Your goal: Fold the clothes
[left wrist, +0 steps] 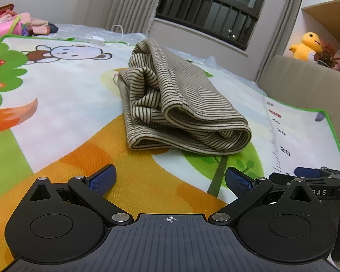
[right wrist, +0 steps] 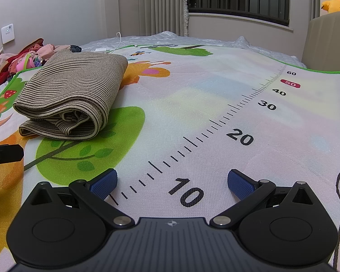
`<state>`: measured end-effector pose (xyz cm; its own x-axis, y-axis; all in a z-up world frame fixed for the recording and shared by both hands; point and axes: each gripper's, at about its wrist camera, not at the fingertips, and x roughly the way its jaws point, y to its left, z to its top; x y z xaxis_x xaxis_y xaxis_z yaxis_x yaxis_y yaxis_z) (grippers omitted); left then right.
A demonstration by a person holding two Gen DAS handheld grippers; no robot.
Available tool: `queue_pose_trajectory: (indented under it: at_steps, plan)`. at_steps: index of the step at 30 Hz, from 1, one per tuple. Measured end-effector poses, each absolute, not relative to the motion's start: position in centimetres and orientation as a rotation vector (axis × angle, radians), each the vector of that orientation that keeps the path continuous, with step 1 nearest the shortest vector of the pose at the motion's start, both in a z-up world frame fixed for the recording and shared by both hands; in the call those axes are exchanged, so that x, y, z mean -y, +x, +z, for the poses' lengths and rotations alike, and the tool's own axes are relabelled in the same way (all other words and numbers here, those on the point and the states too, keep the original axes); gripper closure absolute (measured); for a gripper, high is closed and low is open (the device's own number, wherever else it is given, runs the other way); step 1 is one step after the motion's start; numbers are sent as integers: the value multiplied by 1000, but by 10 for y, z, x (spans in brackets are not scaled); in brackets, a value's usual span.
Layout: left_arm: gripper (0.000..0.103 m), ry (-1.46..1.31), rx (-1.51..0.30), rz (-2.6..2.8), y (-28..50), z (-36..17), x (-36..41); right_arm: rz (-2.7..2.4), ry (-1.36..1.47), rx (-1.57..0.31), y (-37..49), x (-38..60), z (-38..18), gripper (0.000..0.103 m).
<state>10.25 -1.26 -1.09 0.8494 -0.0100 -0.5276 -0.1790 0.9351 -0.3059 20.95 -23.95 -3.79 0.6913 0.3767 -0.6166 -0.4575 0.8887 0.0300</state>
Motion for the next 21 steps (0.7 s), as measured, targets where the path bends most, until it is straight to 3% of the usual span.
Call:
queue_pose_trajectory:
  at_steps: [21]
  plan:
    - [0,-326,-535,101,99,-11,17,467,-130,-659,210,239,-38,0]
